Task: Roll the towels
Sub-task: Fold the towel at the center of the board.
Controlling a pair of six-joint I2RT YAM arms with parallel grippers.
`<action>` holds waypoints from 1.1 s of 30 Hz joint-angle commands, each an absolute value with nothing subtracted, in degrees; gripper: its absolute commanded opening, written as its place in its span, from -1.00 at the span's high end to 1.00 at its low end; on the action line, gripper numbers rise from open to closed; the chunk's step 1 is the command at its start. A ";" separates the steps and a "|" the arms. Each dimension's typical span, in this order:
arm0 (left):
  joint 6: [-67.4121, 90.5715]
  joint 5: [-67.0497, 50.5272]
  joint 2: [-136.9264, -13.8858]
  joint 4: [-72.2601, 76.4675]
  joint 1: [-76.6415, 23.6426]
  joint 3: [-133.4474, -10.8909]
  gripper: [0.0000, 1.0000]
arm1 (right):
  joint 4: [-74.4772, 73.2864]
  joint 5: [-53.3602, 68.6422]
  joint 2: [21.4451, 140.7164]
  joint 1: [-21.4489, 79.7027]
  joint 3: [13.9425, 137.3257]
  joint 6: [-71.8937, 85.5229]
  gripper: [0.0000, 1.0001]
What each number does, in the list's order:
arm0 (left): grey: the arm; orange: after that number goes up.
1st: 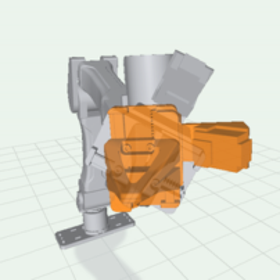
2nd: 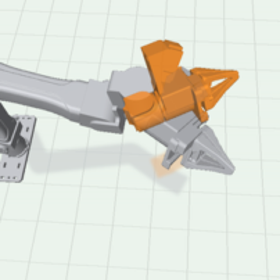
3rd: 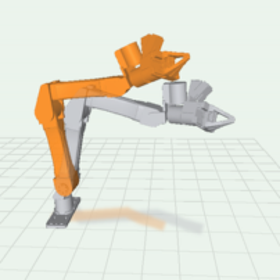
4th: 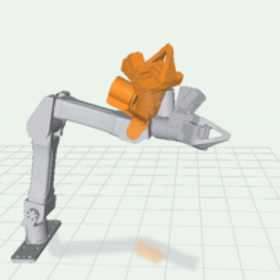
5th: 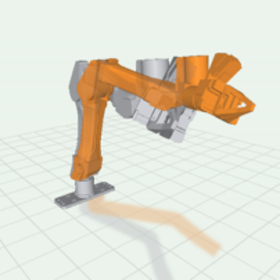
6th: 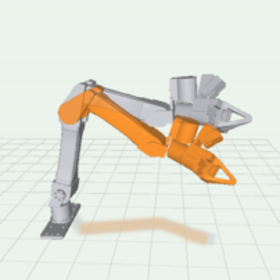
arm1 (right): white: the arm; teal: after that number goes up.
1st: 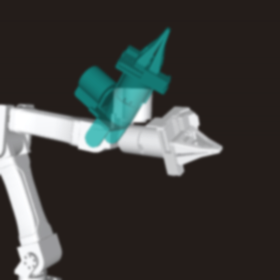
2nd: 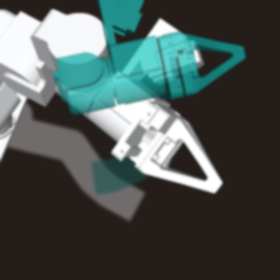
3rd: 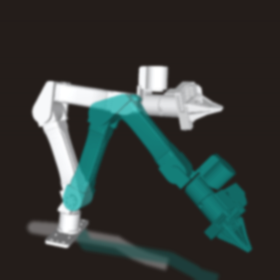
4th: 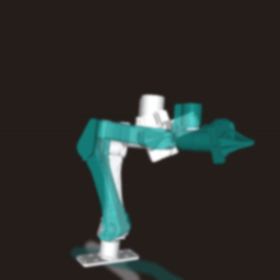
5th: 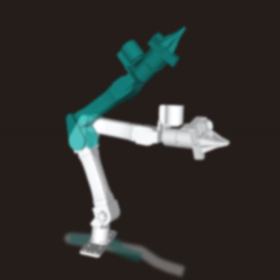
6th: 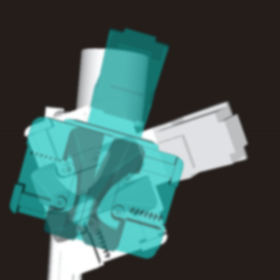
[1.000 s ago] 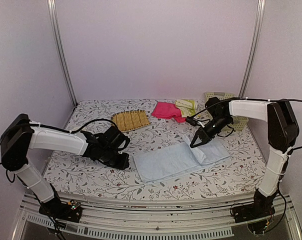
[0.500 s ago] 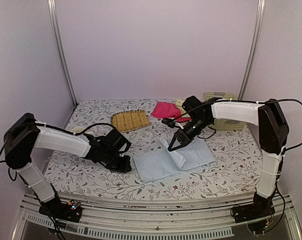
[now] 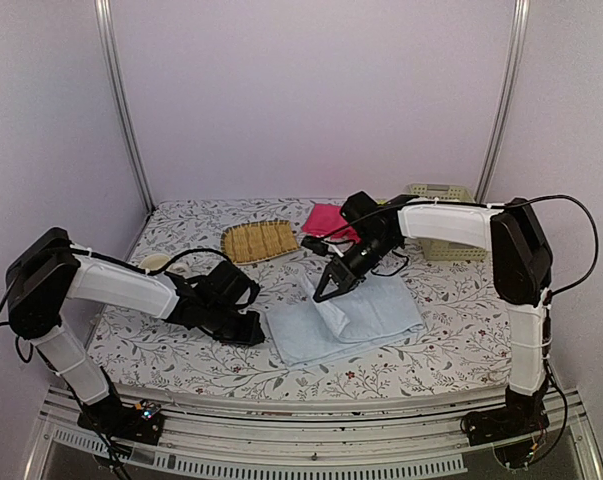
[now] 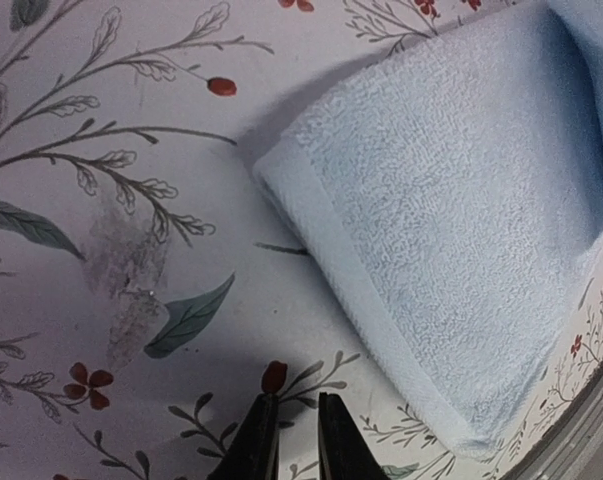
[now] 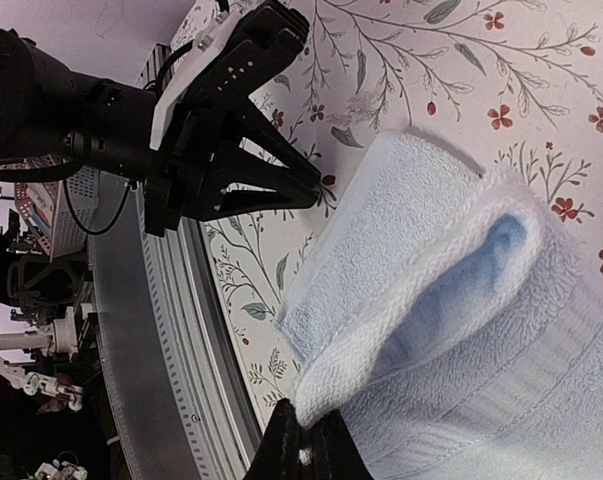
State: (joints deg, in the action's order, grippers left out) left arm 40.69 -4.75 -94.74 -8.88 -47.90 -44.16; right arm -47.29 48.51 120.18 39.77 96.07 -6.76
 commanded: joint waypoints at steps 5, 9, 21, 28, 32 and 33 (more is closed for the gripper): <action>41.70 -5.42 -95.09 -8.62 -48.38 -43.02 0.69 | -46.99 51.27 123.90 43.55 97.82 -3.42 0.87; 41.92 -5.38 -95.08 -8.51 -48.60 -42.81 0.69 | -45.74 52.41 124.96 44.38 97.65 -1.87 0.87; 42.30 -5.83 -96.26 -7.82 -49.03 -42.79 0.69 | -40.32 55.29 128.91 45.10 99.05 7.98 0.92; 42.37 -5.91 -96.75 -7.47 -49.27 -42.80 0.69 | -37.87 54.09 130.14 46.94 99.83 11.07 0.91; 42.36 -5.96 -96.63 -7.42 -49.22 -42.80 0.69 | -36.52 52.66 130.94 47.02 100.69 12.89 0.91; 42.41 -5.90 -96.63 -7.45 -49.30 -42.70 0.69 | -36.09 52.41 131.22 47.02 100.72 13.18 0.91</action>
